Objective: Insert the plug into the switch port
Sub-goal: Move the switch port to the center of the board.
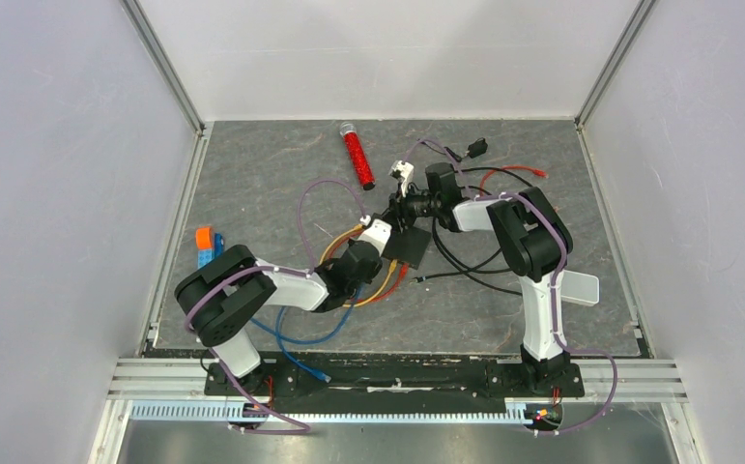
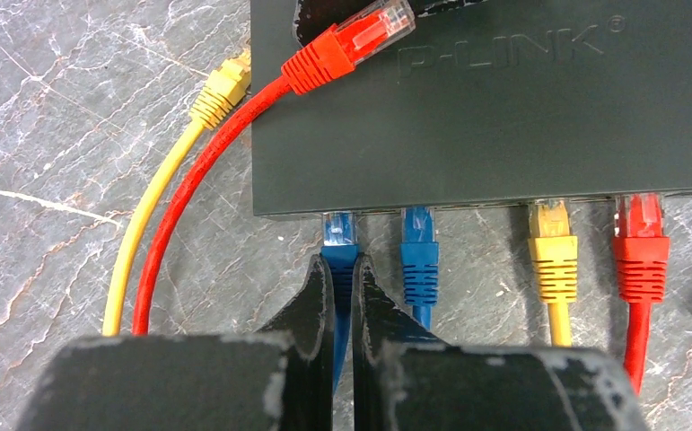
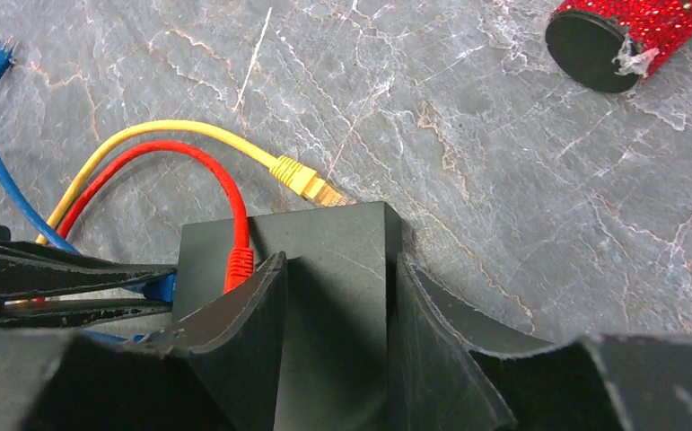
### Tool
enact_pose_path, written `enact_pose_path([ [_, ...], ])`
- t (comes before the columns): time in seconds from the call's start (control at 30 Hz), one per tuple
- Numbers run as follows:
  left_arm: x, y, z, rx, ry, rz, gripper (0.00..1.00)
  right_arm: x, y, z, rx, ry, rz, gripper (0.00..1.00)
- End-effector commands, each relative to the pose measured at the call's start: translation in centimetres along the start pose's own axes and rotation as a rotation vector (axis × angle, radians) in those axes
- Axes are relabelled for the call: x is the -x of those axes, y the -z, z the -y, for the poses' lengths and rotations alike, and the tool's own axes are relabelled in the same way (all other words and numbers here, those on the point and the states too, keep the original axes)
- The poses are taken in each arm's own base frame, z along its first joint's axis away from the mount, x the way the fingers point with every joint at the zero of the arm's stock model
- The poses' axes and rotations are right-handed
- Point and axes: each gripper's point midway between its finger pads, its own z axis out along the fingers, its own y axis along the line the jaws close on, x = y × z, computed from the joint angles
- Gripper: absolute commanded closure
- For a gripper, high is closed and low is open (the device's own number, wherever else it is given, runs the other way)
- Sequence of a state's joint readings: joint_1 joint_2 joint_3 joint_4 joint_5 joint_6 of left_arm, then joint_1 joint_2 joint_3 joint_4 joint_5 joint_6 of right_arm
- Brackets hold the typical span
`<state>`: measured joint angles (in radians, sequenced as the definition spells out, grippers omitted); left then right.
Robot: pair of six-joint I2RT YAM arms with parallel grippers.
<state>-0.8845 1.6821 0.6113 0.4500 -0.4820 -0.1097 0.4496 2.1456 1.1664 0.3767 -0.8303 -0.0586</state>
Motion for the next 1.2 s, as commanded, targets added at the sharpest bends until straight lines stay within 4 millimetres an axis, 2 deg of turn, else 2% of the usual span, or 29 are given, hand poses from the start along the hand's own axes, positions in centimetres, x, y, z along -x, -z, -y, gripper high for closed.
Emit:
enact_pose_path([
  [0.0,8.8,-1.7,-0.8,-0.020,0.205,0.265,0.98,-17.0,1.4,-18.2,0.422,-0.592,-0.561,0.61],
  [0.07,8.4,-1.2,-1.3,-0.001,0.197,0.224,0.98,-16.2,1.0,-17.2,0.390,-0.606,-0.542,0.60],
  [0.13,7.8,-0.3,-2.2,0.025,0.180,0.216,0.98,-13.7,-0.1,-15.1,0.339,-0.593,-0.473,0.58],
  [0.2,7.2,0.7,-3.2,0.053,0.172,0.202,0.98,-10.4,-0.7,-12.4,0.270,-0.596,-0.401,0.57],
  [0.27,6.3,1.5,-3.8,0.066,0.154,0.170,0.98,-6.1,-1.0,-9.5,0.199,-0.581,-0.321,0.59],
  [0.33,5.3,2.1,-4.4,0.092,0.155,0.134,0.98,-3.2,-0.6,-7.5,0.148,-0.552,-0.295,0.59],
  [0.4,4.1,2.5,-4.7,0.103,0.167,0.108,0.98,-0.8,-0.1,-5.3,0.087,-0.559,-0.247,0.54],
  [0.5,2.5,3.0,-5.2,0.129,0.215,0.074,0.98,2.4,1.3,-1.6,-0.020,-0.580,-0.158,0.45],
  [0.57,1.5,3.4,-5.9,0.172,0.244,0.042,0.98,5.2,2.7,0.3,-0.077,-0.573,-0.089,0.43],
  [0.67,0.3,3.8,-7.5,0.262,0.273,-0.002,0.98,9.5,5.5,2.2,-0.157,-0.551,0.014,0.42],
  [0.73,-0.6,3.9,-8.9,0.322,0.311,-0.035,0.98,11.6,7.6,3.1,-0.219,-0.548,0.075,0.40],
  [0.8,-1.5,3.8,-10.5,0.381,0.361,-0.088,0.98,12.8,9.6,3.1,-0.280,-0.520,0.118,0.40],
  [0.93,-2.4,3.2,-13.9,0.499,0.453,-0.188,0.98,14.1,12.9,0.7,-0.353,-0.434,0.170,0.40],
  [1.07,-2.0,0.9,-17.2,0.549,0.548,-0.260,0.98,12.5,16.6,-0.5,-0.516,-0.368,0.172,0.40],
  [1.1,-0.9,-0.1,-18.2,0.560,0.578,-0.244,0.98,11.3,17.7,-0.7,-0.580,-0.376,0.147,0.40],
  [1.13,-1.4,-0.7,-19.0,0.579,0.576,-0.289,0.98,10.1,18.8,-1.0,-0.631,-0.386,0.116,0.40],
  [1.17,-1.0,-1.7,-19.9,0.590,0.590,-0.307,0.98,8.9,19.6,-1.9,-0.652,-0.373,0.096,0.40],
])
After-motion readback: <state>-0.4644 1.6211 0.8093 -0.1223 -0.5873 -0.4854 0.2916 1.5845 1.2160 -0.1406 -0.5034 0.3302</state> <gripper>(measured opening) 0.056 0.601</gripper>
